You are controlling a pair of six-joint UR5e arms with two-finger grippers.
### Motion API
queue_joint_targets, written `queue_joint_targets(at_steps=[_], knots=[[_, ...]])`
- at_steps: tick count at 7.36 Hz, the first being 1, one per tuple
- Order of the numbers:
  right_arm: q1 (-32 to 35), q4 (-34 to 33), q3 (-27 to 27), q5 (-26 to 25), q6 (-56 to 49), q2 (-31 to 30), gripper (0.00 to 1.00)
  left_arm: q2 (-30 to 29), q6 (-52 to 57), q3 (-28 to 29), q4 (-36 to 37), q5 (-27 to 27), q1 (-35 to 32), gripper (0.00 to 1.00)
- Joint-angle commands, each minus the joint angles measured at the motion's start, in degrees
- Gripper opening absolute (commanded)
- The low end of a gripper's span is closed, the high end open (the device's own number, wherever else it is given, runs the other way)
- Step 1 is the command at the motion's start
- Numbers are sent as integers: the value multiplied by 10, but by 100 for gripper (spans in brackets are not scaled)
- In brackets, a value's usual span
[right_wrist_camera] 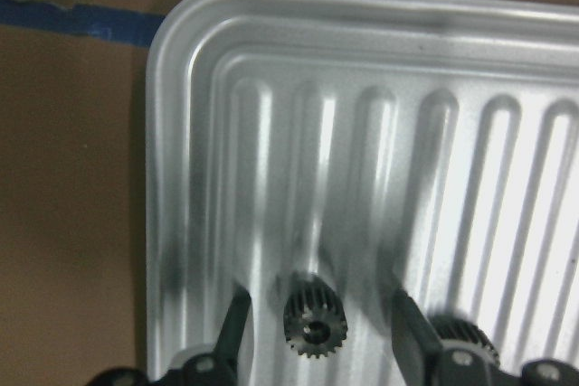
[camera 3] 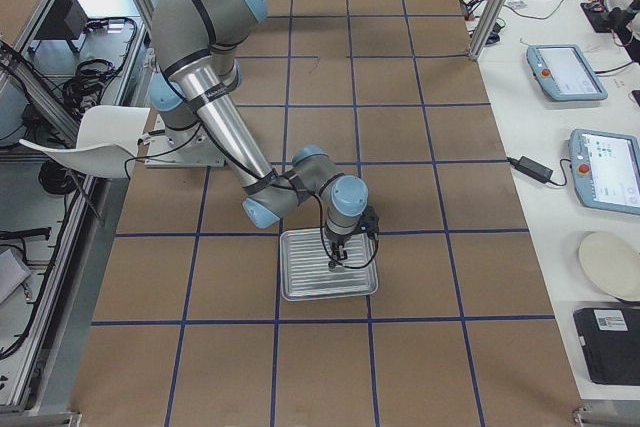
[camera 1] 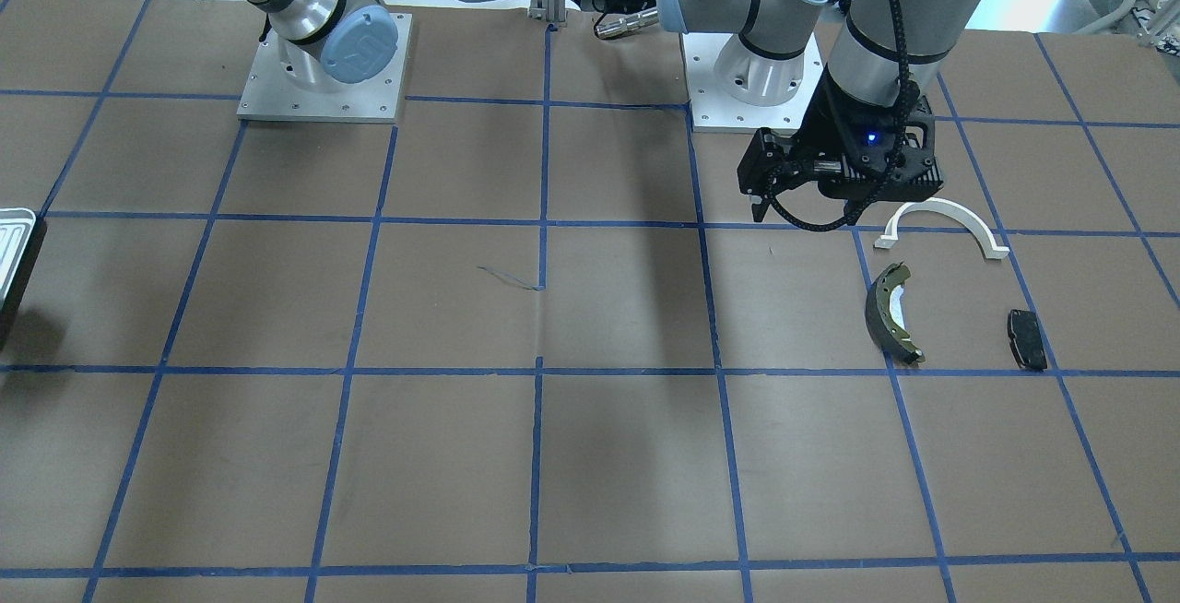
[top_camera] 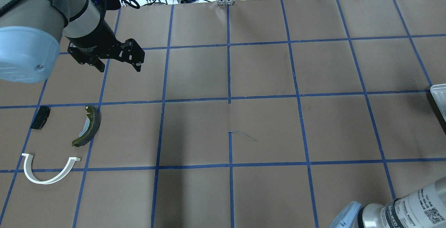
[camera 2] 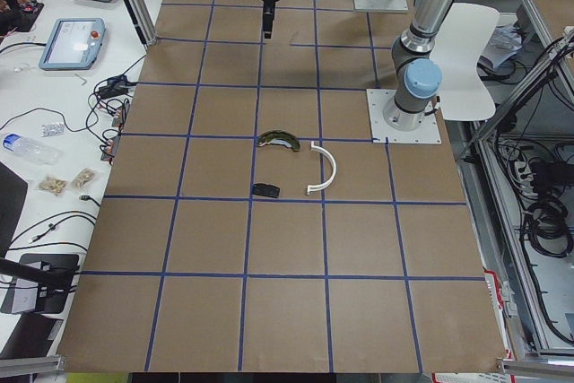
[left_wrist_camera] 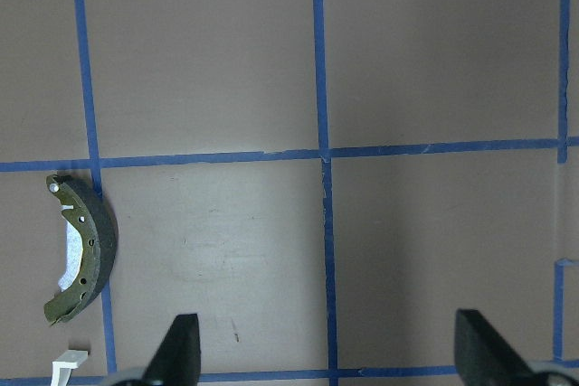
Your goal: Place bearing gear from tray to pile
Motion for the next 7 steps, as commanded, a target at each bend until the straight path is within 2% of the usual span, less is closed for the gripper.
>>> queue_joint_targets(at_steps=[1,5,7], knots=[[0,2,0,0,1,-1,31,2,0,-1,-1,2,-1,100],[5,13,2,5,12,-30,3,1,0,0,1,0,1,100],[45,78,5,15,74,-91,1,2,0,-1,1,1,0,100]])
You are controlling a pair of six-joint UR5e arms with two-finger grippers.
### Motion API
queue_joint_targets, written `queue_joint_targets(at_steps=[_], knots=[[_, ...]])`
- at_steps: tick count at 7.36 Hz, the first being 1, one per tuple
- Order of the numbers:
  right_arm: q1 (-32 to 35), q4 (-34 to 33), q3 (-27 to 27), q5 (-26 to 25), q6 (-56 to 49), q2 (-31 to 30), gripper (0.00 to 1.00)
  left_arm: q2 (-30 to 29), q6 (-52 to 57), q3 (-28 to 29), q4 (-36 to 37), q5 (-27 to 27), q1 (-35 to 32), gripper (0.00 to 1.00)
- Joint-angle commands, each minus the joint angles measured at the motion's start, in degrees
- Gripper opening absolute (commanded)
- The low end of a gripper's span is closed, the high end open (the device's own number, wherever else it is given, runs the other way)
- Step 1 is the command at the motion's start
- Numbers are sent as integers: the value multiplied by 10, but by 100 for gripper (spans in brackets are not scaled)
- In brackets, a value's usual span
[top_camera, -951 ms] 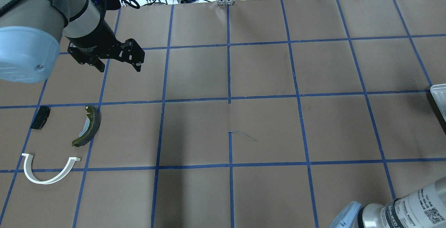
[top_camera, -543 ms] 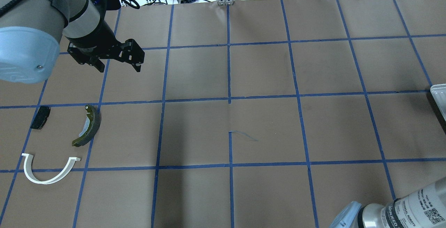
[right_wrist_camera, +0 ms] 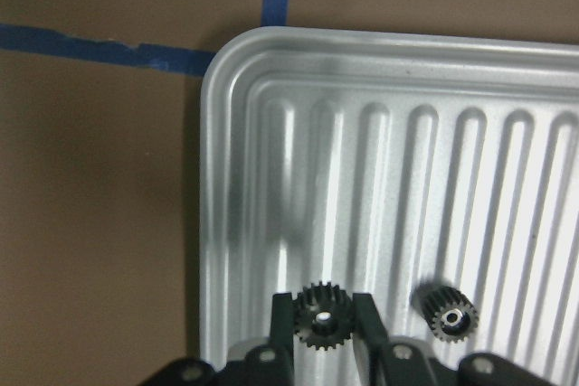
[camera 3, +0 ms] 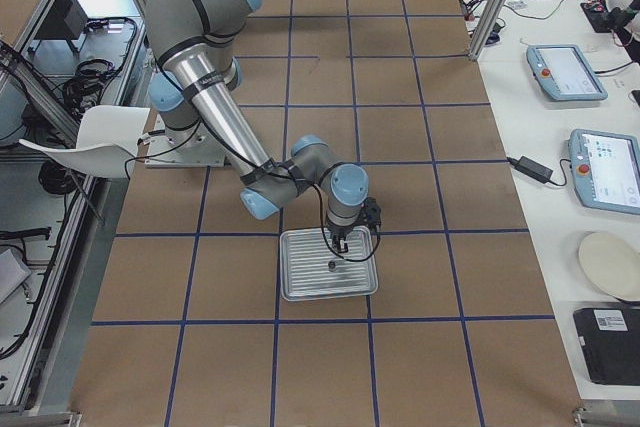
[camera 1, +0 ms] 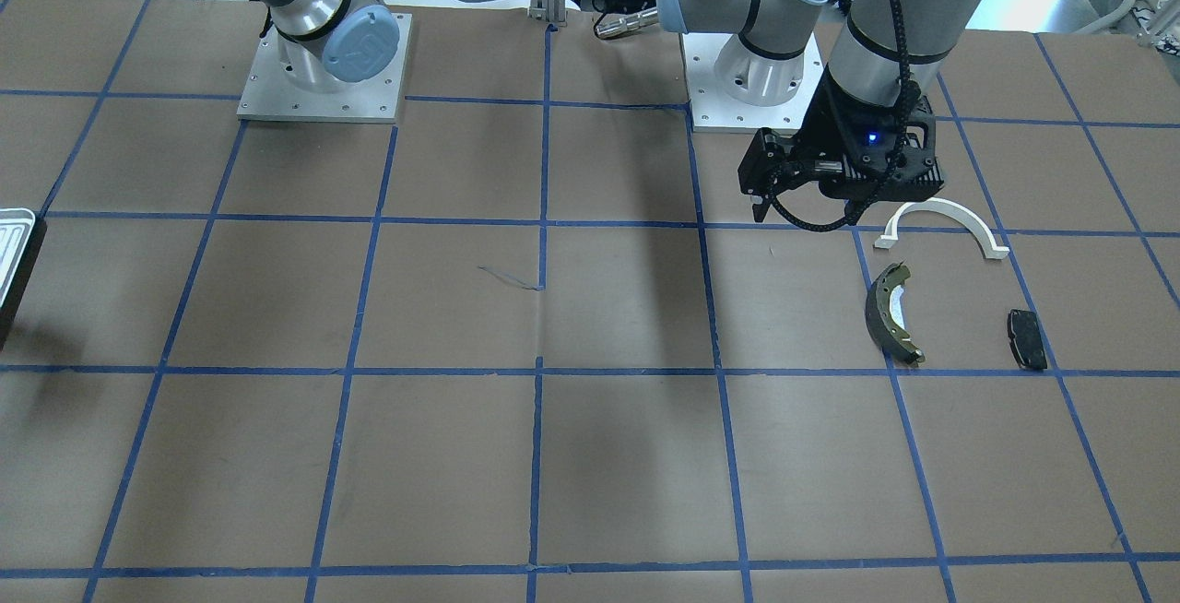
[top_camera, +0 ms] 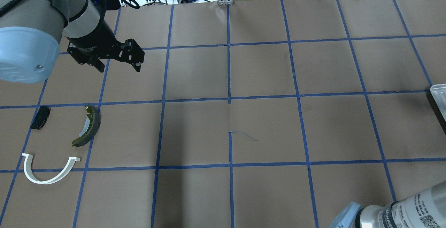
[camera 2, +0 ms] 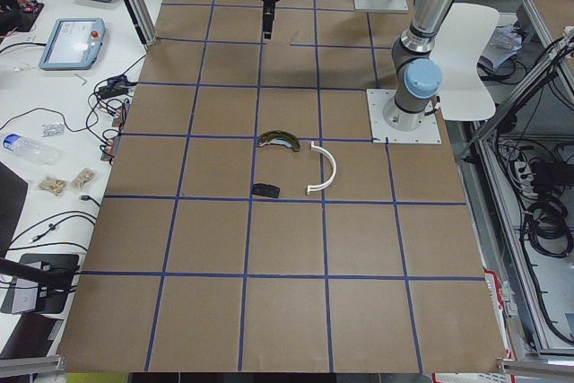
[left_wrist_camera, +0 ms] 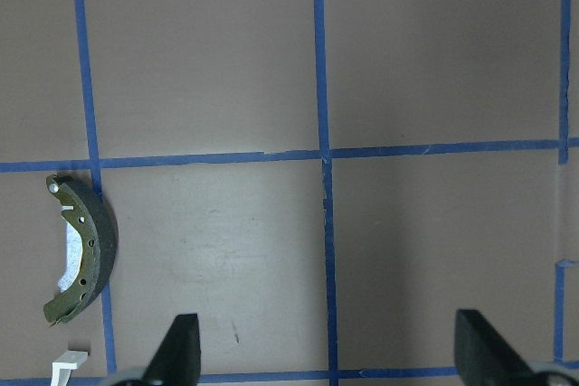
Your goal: Place bearing gear from tray to pile
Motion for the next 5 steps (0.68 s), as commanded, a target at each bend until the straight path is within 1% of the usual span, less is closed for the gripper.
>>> queue_joint_targets(at_steps=[1,3,5], knots=[[85,44,6,5,93,-54,0,0,0,0,1,-1,1,100],[227,79,8,5,274,-76,0,0,0,0,1,1,0,100],[385,77,8,14,485,-73,0,0,0,-1,1,-1,0,100]])
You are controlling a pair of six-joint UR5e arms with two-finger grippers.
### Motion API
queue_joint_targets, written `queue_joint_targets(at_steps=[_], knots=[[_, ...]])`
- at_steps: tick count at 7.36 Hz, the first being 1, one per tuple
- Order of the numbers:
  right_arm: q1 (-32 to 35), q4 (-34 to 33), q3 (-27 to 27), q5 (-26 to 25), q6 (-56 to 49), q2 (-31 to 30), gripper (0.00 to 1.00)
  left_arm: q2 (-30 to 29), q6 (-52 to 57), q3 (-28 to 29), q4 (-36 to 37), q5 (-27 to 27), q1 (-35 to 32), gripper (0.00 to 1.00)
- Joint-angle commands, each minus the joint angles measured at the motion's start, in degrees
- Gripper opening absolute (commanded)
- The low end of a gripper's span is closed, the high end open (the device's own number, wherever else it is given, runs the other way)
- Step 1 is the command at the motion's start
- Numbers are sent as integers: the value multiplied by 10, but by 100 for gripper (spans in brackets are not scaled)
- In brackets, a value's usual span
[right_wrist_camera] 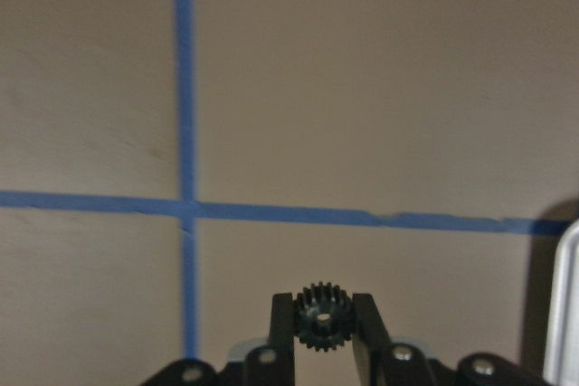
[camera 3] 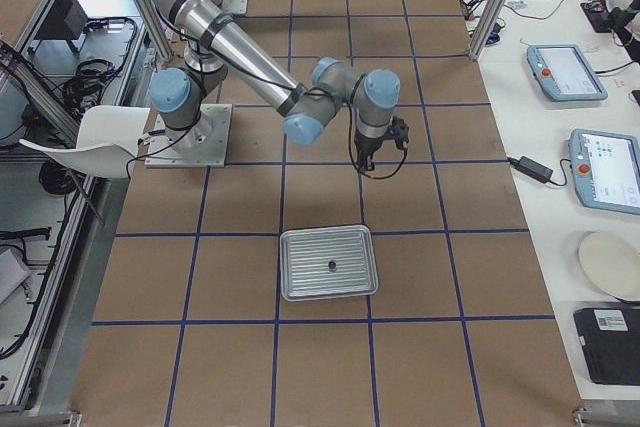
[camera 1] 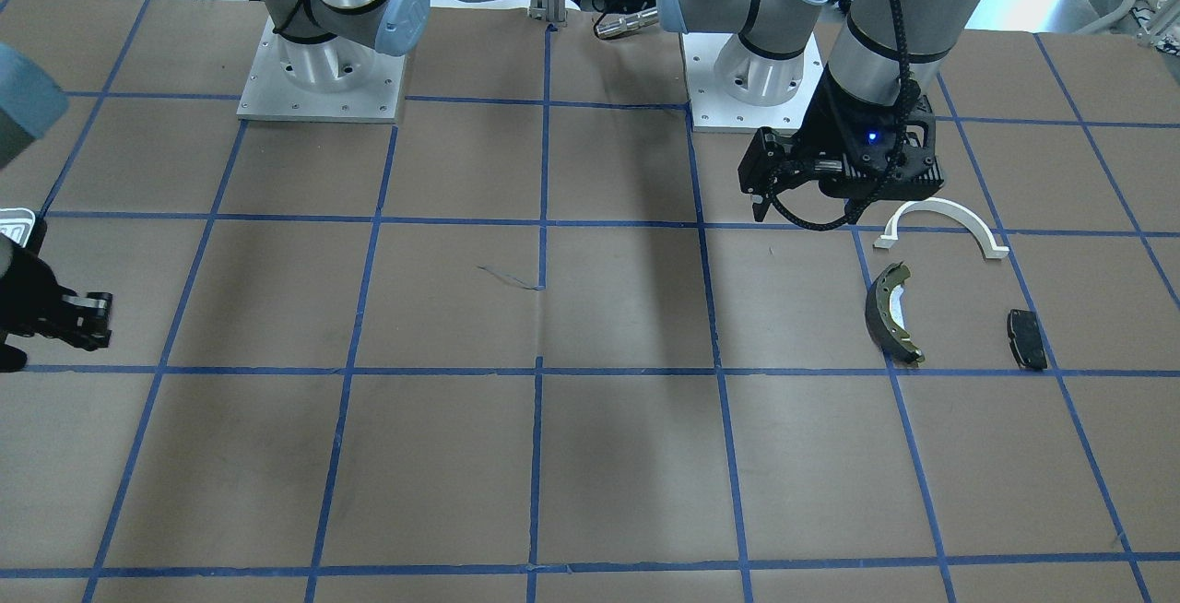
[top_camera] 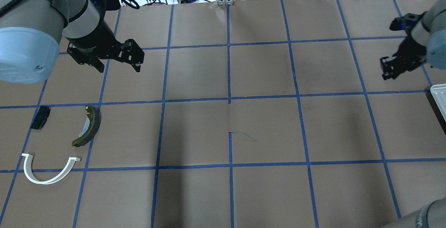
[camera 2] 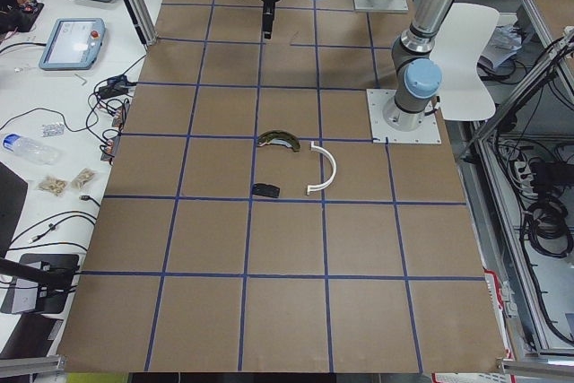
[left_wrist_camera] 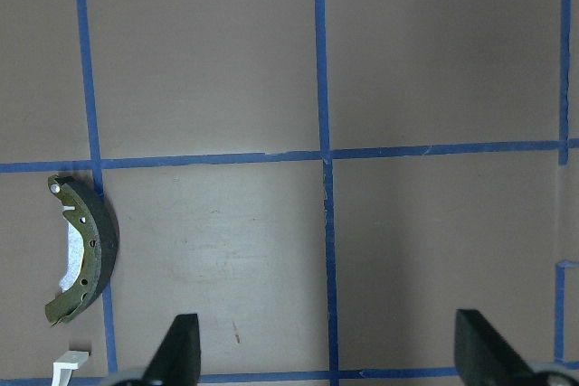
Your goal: Place bearing gear from tray to pile
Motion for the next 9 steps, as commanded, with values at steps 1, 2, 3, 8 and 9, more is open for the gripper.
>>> queue_joint_targets(at_steps=[1,2,3,8,9], knots=[[179,-5,-1,50,224,4,0,-4,0,1,1,-1,0,100],[236,-6,-3,62,292,19,0,-4,0,1,1,-1,1,100],[294,-11,-1,61,301,24,1,-1,0,1,-1,1,5,100],[475,-113,6,62,448,87,15,-3,0,1,-10,0,40,100],[482,-113,5,63,452,88,24,-12,0,1,-6,-7,41,100]])
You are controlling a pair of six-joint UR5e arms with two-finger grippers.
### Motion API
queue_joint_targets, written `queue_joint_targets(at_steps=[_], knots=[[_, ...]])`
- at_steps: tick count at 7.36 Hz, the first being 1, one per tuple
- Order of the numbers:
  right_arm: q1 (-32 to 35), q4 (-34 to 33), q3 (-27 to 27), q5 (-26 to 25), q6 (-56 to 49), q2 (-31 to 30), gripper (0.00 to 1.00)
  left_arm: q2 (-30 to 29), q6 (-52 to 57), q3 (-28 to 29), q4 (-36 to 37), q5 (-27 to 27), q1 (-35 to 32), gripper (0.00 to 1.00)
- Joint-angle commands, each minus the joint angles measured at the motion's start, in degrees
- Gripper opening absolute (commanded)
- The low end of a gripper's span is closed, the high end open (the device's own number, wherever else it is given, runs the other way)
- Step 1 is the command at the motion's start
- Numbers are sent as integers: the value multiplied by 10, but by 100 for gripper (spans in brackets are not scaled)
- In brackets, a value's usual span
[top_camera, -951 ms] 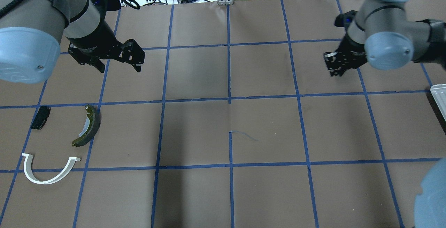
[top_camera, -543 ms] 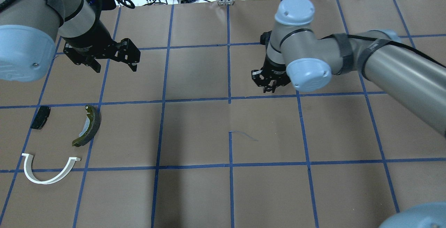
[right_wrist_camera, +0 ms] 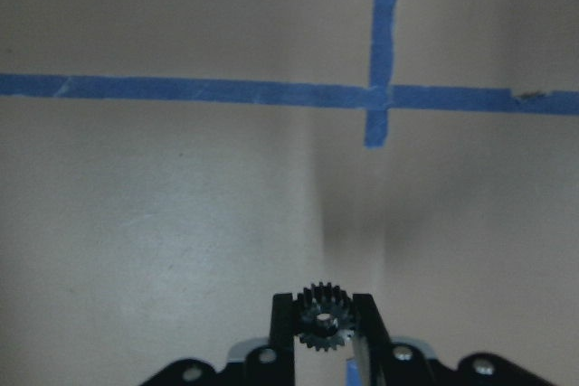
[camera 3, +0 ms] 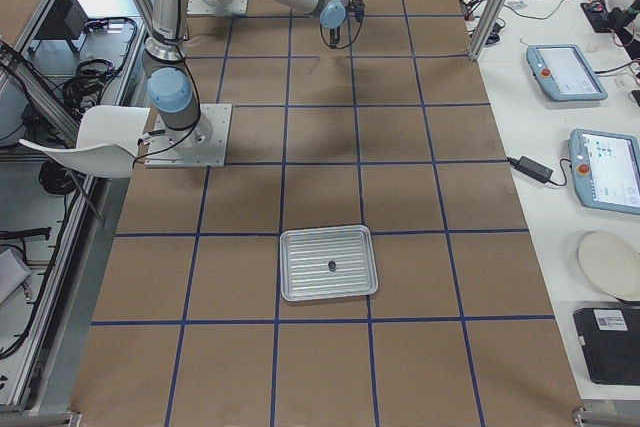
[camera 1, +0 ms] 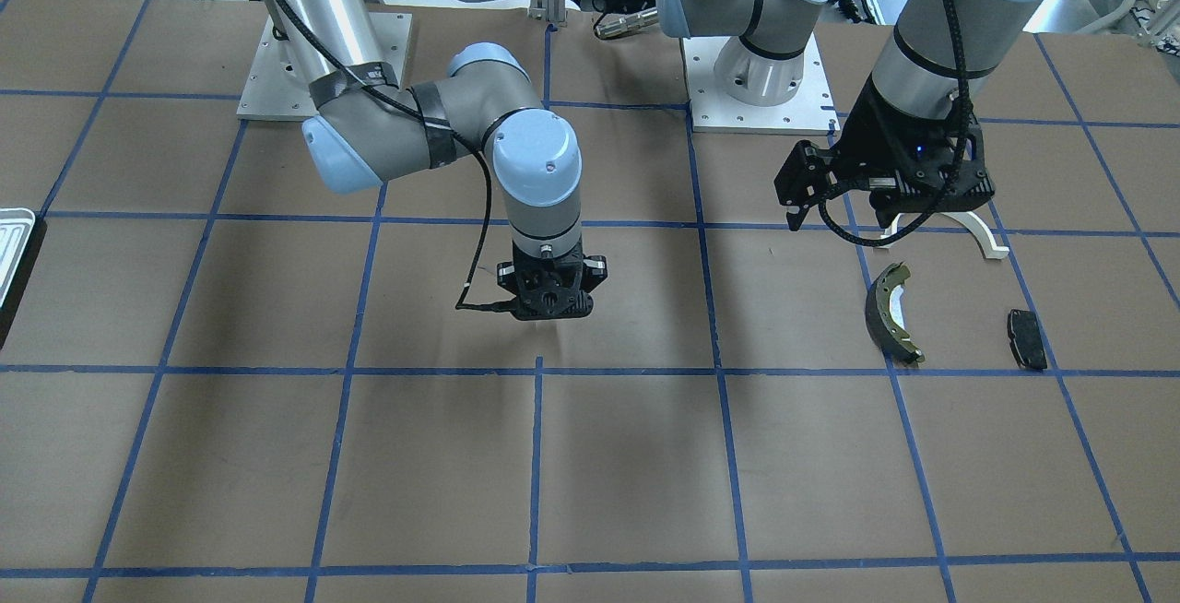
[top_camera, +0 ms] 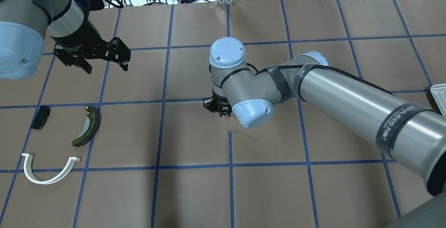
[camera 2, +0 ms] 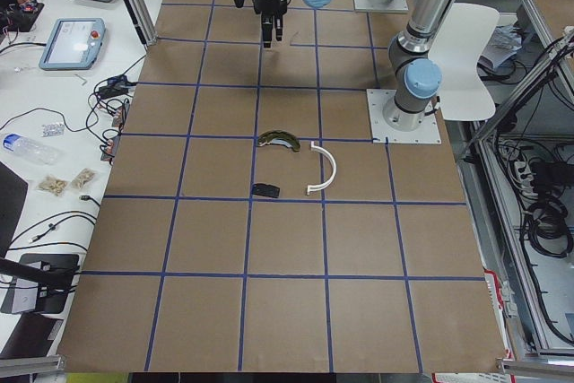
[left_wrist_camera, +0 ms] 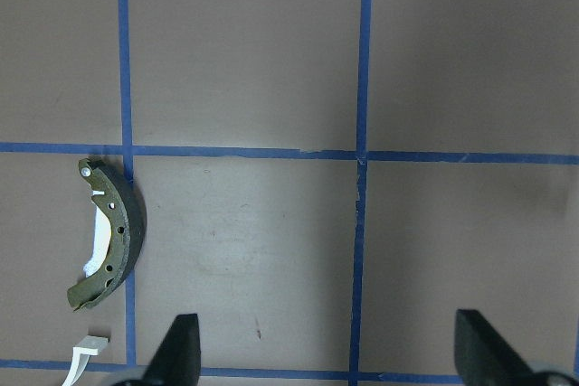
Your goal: Place bearing gear from tray to pile
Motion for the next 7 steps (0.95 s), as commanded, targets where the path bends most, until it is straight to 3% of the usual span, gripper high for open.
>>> queue_joint_targets(at_steps=[1,2,4,5,7], knots=[[18,-12,-1,-1,8,5,51,-15,-3,2,6,-1,-2,100],[16,-22,-4,-10,8,3,96,-20,-12,1,7,-9,-2,100],[-64,-11,-9,-17,-84,-29,100,-30,-9,1,8,-8,-21,100],[-135,36,-10,-11,-152,-60,100,-44,-18,1,9,-7,-48,100],[-234,58,-2,-22,-244,-102,100,-70,-52,-10,37,-8,-122,100]])
